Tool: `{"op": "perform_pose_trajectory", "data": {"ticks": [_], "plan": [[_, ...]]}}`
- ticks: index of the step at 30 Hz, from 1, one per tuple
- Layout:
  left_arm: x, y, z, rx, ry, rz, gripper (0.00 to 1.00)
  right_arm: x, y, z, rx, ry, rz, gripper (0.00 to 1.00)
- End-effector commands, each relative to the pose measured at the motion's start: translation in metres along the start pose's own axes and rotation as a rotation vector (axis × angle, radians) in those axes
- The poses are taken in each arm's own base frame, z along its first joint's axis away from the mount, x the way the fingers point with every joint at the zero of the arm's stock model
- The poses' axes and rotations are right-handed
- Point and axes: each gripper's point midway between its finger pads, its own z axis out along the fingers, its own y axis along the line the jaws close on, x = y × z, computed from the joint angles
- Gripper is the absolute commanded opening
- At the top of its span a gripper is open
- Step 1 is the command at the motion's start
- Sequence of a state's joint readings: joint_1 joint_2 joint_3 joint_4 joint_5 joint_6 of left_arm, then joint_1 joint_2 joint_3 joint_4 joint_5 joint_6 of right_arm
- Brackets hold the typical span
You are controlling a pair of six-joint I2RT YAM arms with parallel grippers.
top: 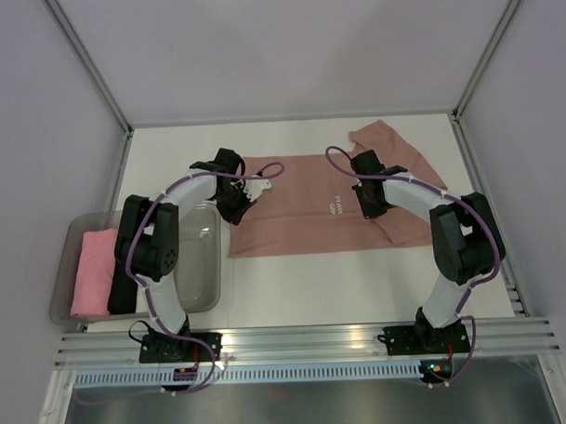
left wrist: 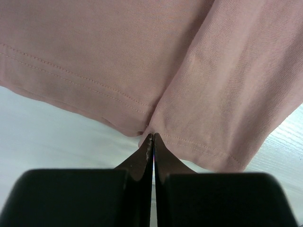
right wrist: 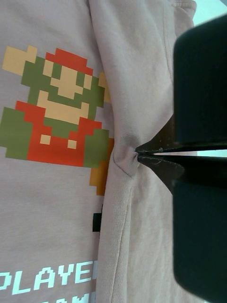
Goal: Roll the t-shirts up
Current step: Fold the tshirt
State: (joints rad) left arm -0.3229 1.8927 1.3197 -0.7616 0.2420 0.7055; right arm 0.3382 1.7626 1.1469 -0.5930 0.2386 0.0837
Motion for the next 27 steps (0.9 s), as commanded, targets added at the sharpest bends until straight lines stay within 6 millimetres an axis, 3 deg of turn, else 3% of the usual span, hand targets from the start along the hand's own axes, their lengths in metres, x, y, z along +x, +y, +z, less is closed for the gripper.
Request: {"op": "perform_pose_trajectory", "data": {"ticks": [1,14,16,17,21,24,27], "plan": [[0.014,-0.002,-0.001,0.020,0.054,-0.057,0.02,-0.018,-0.001,0.000,0.015,-0.044,0.050,0.00],[0.011,0.008,-0.003,-0.018,0.054,-0.069,0.02,-0.027,0.008,0.018,-0.003,-0.049,0.116,0.00],[0.012,0.009,-0.003,-0.025,0.062,-0.069,0.02,-0.025,0.011,0.018,-0.021,-0.039,0.115,0.07],[0.012,0.010,-0.004,-0.030,0.061,-0.067,0.03,-0.024,0.011,0.016,-0.022,-0.041,0.117,0.21],[0.010,0.017,-0.009,-0.064,0.065,-0.069,0.17,-0.031,0.014,0.001,-0.065,-0.070,0.149,0.44],[0.002,0.021,-0.016,-0.087,0.042,-0.073,0.20,-0.041,0.006,-0.017,-0.083,-0.108,0.205,0.51],[-0.017,0.021,-0.031,-0.094,-0.027,-0.072,0.22,-0.048,-0.015,-0.034,-0.104,-0.148,0.307,0.52]]}}
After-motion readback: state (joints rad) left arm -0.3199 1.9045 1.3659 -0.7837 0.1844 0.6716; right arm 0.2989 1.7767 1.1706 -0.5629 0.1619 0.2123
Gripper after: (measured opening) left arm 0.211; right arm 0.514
